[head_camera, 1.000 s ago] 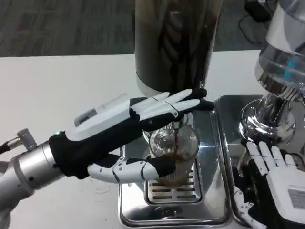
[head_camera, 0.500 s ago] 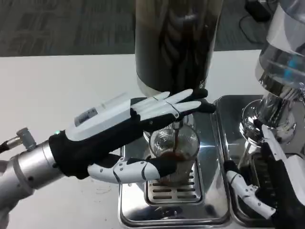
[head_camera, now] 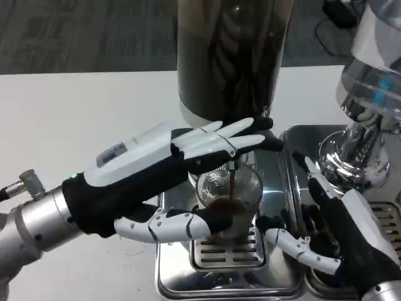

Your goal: Grasp the cup under the faucet to collect the drink, then remove the cup.

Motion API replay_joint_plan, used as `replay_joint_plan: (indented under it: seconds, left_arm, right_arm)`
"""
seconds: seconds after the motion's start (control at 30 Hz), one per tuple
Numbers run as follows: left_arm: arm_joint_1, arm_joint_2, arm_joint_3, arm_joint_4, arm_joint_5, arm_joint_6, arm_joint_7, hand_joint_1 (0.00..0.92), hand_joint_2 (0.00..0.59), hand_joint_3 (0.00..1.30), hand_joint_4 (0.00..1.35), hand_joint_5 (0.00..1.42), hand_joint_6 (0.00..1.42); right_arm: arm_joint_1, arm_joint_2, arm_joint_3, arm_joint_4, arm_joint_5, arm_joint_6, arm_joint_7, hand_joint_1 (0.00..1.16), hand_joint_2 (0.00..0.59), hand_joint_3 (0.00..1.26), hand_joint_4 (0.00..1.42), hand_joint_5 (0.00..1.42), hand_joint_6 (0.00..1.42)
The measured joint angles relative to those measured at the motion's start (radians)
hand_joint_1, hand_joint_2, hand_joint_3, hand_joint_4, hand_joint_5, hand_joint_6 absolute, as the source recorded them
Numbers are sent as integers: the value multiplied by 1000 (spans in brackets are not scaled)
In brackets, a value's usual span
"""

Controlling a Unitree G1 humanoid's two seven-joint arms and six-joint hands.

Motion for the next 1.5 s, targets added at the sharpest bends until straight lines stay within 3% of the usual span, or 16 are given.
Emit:
replay_joint_plan:
  seconds: [0.5, 0.93, 1.2, 1.5]
  left_arm:
    - [16, 4, 7, -30, 2, 23, 8, 0, 284, 142, 0, 127, 22]
    - [38, 4, 12, -56, 2, 42, 19, 0, 289, 153, 0, 136, 24]
    - [47, 5, 21, -70, 4, 49, 26, 0, 291, 155, 0, 140, 24]
    - [67, 5, 48, -92, 27, 55, 35, 0, 294, 166, 0, 155, 24]
  right_arm:
    - [-21, 1, 13, -10, 19, 21, 67, 566, 174, 0, 0, 0, 0]
    - [-43, 26, 36, -8, 19, 37, 71, 598, 172, 0, 0, 0, 0]
    - [-73, 55, 48, 32, 18, 37, 70, 610, 165, 0, 0, 0, 14]
    - [-87, 60, 67, 80, 18, 13, 59, 640, 158, 0, 0, 0, 57]
